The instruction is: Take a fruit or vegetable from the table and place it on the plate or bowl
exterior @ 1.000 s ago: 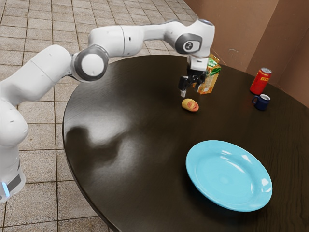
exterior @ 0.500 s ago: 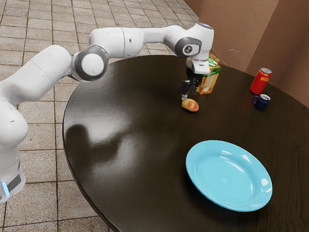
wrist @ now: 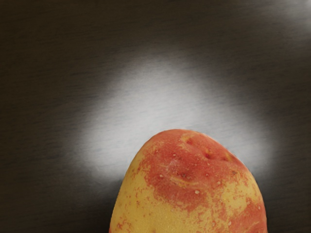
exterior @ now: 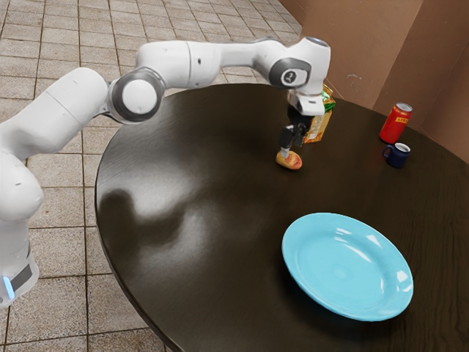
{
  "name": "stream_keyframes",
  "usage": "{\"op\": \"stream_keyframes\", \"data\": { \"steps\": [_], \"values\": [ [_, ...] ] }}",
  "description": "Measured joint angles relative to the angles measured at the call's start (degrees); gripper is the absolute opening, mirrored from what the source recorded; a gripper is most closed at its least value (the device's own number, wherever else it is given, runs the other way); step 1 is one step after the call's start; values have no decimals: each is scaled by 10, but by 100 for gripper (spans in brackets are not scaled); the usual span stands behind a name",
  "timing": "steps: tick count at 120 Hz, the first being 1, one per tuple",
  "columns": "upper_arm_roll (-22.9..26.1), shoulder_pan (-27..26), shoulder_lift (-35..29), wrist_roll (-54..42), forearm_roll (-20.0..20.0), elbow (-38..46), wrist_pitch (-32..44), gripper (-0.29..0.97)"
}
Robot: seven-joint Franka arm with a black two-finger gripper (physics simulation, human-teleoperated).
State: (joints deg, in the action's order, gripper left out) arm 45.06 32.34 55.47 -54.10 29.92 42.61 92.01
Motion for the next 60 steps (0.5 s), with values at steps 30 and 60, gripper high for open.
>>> {"op": "stream_keyframes", "data": {
  "steps": [30,60],
  "values": [
    [0,-8,-7,8,-2,6,-3,68],
    [1,-2,-10,14,-3,9,-4,68]
  ]
}}
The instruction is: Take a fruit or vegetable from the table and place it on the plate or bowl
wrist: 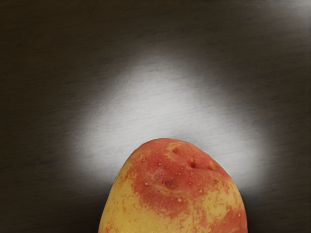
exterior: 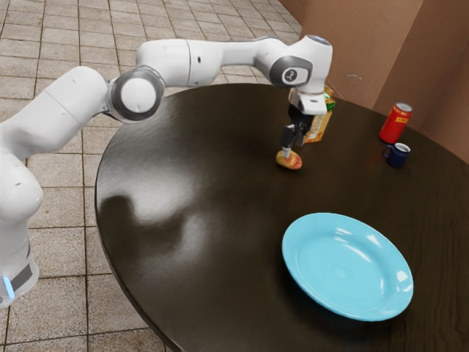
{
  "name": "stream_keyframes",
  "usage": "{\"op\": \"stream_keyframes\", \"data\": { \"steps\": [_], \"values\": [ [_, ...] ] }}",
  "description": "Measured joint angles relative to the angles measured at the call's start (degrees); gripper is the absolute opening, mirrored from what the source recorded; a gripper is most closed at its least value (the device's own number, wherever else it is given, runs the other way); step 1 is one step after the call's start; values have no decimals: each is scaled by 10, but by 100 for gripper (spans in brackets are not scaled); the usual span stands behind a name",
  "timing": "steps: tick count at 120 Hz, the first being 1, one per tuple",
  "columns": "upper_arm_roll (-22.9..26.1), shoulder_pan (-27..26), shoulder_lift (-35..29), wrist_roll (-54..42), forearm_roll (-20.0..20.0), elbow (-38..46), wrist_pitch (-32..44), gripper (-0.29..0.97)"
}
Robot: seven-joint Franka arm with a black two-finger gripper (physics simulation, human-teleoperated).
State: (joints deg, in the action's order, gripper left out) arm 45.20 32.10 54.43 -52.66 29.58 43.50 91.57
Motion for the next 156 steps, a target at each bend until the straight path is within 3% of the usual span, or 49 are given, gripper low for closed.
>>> {"op": "stream_keyframes", "data": {
  "steps": [156],
  "values": [
    [3,7,7,29,-19,27,2,68]
  ]
}}
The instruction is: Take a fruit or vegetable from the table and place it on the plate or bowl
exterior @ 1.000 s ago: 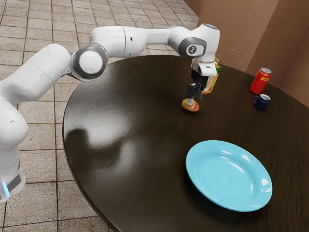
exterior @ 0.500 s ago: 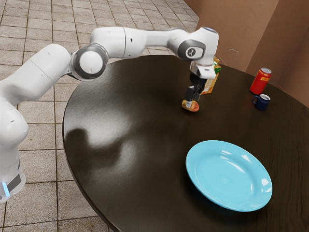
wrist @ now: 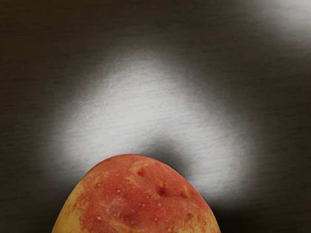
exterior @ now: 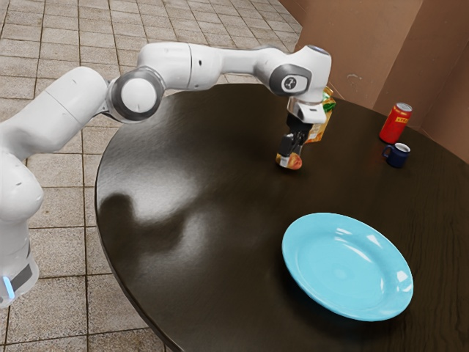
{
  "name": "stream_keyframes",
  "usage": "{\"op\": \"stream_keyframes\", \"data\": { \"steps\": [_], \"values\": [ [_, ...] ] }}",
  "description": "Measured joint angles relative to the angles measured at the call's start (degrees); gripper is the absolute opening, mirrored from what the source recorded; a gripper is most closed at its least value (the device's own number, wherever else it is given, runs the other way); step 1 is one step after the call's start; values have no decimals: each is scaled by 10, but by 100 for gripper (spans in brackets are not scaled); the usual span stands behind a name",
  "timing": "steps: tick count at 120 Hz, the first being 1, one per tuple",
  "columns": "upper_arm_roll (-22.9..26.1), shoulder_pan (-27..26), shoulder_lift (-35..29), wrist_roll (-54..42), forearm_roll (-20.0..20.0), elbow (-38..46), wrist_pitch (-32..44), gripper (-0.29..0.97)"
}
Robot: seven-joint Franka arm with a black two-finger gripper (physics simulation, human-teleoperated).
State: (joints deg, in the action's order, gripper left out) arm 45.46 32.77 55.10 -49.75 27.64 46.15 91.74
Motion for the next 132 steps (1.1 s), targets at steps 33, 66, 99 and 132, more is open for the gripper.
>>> {"op": "stream_keyframes", "data": {
  "steps": [33,66,99,132],
  "values": [
    [0,-2,3,2,0,1,1,68],
    [-4,-3,2,8,0,3,5,36],
    [10,-2,-28,15,2,6,10,33],
    [63,26,-290,25,-79,246,5,33]
  ]
}}
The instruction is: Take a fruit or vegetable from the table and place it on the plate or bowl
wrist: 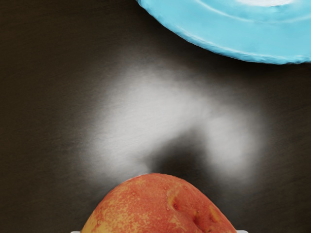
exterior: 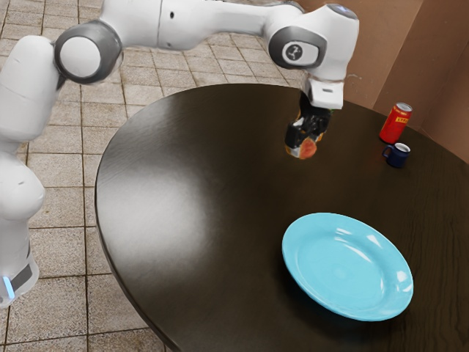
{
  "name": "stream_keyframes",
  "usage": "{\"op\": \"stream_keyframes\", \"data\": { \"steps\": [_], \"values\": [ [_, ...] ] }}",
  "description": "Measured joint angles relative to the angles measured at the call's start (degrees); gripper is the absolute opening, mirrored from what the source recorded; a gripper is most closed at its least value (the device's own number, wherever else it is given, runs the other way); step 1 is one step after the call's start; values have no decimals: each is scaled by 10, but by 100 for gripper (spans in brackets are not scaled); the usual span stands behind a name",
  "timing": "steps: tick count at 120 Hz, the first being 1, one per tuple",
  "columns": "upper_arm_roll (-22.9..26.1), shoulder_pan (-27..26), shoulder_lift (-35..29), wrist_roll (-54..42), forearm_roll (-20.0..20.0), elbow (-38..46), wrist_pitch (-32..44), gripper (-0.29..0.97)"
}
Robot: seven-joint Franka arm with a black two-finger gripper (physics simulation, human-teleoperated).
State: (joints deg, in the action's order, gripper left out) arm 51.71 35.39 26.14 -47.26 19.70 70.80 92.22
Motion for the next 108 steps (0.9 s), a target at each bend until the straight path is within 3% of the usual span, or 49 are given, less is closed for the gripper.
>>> {"op": "stream_keyframes", "data": {
  "steps": [22,40,79,108],
  "values": [
    [116,2,-17,15,-26,77,-4,27],
    [155,-32,18,27,-14,55,-5,26],
    [162,-164,143,46,84,-70,1,22],
    [138,-185,171,49,124,-94,45,21]
  ]
}}
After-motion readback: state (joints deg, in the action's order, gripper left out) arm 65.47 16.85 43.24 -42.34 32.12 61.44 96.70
